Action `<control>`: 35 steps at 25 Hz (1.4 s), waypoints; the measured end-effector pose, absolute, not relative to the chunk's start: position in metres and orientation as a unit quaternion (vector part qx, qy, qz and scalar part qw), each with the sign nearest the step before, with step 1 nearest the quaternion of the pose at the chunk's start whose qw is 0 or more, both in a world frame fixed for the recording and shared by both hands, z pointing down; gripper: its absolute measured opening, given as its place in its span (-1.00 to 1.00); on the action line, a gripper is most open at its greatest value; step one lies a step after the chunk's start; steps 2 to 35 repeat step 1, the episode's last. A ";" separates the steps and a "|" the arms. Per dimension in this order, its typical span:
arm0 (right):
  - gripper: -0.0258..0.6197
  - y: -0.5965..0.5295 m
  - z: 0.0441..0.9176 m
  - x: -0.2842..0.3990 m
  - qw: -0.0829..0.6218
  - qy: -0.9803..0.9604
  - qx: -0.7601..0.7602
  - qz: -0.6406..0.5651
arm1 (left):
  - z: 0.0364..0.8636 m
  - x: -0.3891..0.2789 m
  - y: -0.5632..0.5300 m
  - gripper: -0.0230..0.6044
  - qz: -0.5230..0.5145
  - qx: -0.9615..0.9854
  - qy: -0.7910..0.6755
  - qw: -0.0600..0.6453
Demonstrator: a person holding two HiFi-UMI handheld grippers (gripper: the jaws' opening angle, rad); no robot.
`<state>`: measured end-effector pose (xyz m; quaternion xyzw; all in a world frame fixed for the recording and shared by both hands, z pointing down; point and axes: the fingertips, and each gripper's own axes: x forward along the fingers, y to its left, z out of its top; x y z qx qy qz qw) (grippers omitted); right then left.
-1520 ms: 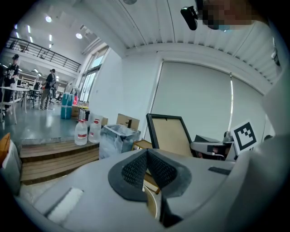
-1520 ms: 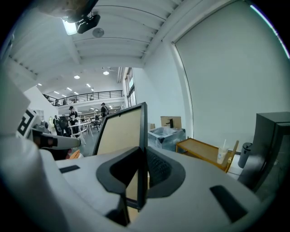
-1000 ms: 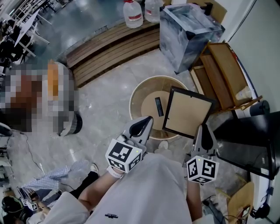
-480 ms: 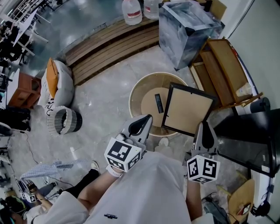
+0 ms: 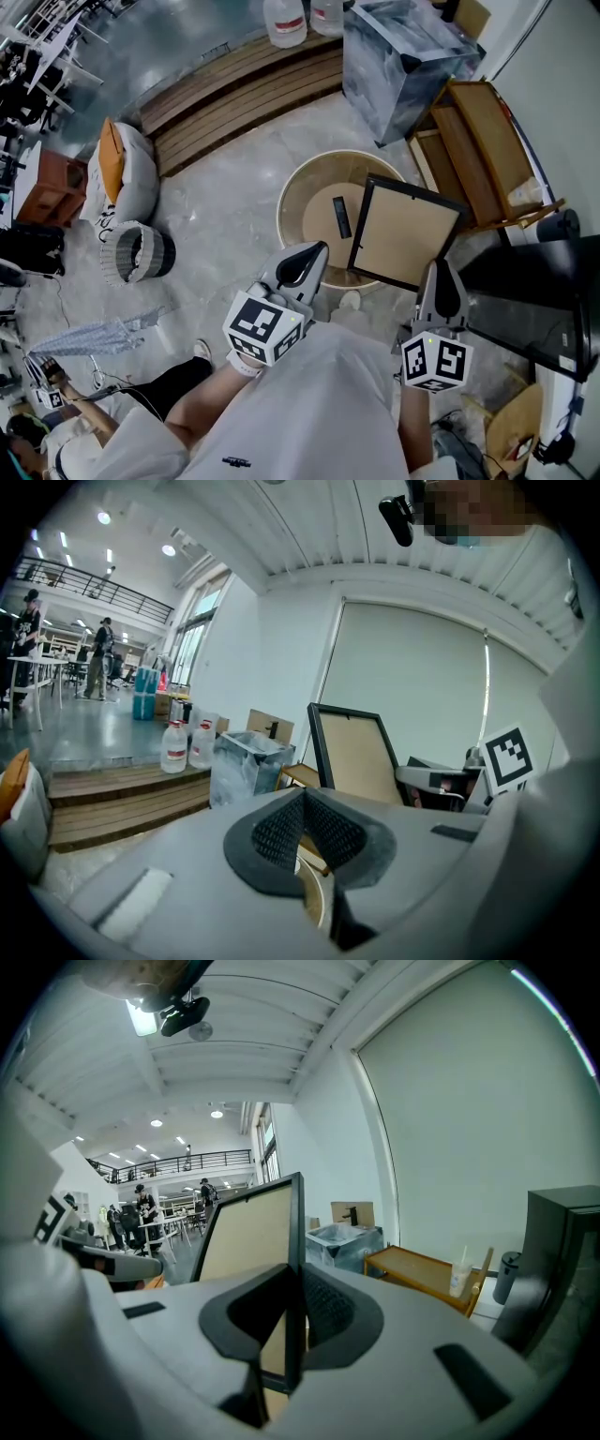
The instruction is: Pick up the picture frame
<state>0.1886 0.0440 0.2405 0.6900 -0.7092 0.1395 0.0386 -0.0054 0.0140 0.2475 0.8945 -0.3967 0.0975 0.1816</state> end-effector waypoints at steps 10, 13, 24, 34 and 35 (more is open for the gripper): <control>-0.80 0.044 0.241 0.189 0.039 -0.709 0.690 0.140 | 0.247 -0.005 0.014 -0.96 0.097 0.895 -0.396 0.182; -0.80 0.044 0.241 0.189 0.039 -0.709 0.690 0.140 | 0.247 -0.005 0.014 -0.96 0.097 0.895 -0.396 0.182; -0.80 0.044 0.241 0.189 0.039 -0.709 0.690 0.140 | 0.247 -0.005 0.014 -0.96 0.097 0.895 -0.396 0.182; -0.80 0.044 0.241 0.189 0.039 -0.709 0.690 0.140 | 0.247 -0.005 0.014 -0.96 0.097 0.895 -0.396 0.182; -0.80 0.044 0.241 0.189 0.039 -0.709 0.690 0.140 | 0.247 -0.005 0.014 -0.96 0.097 0.895 -0.396 0.182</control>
